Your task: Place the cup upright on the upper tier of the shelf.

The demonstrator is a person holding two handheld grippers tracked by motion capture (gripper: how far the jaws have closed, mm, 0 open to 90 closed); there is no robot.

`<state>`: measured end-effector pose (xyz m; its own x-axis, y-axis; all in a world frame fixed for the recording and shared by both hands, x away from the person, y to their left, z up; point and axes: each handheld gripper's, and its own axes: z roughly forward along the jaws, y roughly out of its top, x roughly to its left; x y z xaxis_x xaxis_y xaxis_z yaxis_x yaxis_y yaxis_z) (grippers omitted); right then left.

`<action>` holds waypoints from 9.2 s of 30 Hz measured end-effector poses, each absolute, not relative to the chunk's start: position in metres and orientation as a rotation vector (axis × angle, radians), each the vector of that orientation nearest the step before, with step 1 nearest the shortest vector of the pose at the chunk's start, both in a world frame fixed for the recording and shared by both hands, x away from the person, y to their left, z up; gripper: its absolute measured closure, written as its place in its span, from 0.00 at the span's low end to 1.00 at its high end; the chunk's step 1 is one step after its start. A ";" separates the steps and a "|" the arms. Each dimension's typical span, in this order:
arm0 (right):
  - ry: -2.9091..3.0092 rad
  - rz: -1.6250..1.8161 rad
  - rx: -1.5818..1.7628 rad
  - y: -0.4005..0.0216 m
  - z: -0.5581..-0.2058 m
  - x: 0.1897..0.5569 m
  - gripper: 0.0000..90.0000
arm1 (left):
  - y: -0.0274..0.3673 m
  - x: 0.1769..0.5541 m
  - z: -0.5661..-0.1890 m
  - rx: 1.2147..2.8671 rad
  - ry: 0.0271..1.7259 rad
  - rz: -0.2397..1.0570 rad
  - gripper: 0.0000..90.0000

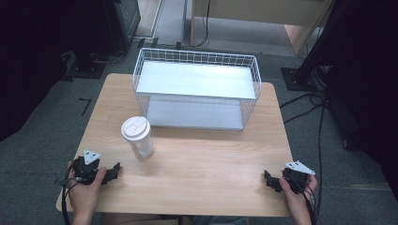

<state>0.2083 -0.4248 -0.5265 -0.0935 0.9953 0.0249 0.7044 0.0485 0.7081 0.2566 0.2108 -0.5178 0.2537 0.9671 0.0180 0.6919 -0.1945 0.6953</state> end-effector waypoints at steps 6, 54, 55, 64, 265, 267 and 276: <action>1.852 0.794 1.701 -0.424 -0.527 0.209 0.00 | 0.209 0.253 -0.506 1.917 1.471 0.602 0.00; 1.893 0.810 1.666 -0.418 -0.527 0.212 0.00 | 0.131 0.279 -0.448 1.835 1.216 0.478 0.00; 1.894 0.810 1.665 -0.418 -0.527 0.212 0.00 | 0.129 0.281 -0.448 1.838 1.221 0.480 0.00; 1.894 0.809 1.666 -0.418 -0.527 0.212 0.00 | 0.121 0.289 -0.449 1.836 1.242 0.498 0.07; 1.904 0.818 1.650 -0.418 -0.527 0.210 0.00 | 0.055 0.347 -0.300 1.674 0.881 0.731 0.00; 1.905 0.817 1.650 -0.418 -0.527 0.210 0.00 | 0.056 0.342 -0.305 1.679 0.878 0.730 0.00; 1.904 0.818 1.650 -0.418 -0.527 0.210 0.00 | 0.065 0.321 -0.324 1.678 0.867 0.716 0.00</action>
<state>0.2096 -0.4178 -0.5268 -0.1513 0.9882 0.0217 0.6960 0.0909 0.7123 0.3207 0.0654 -0.3240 0.5556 0.8307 0.0359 0.1916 -0.1699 0.9667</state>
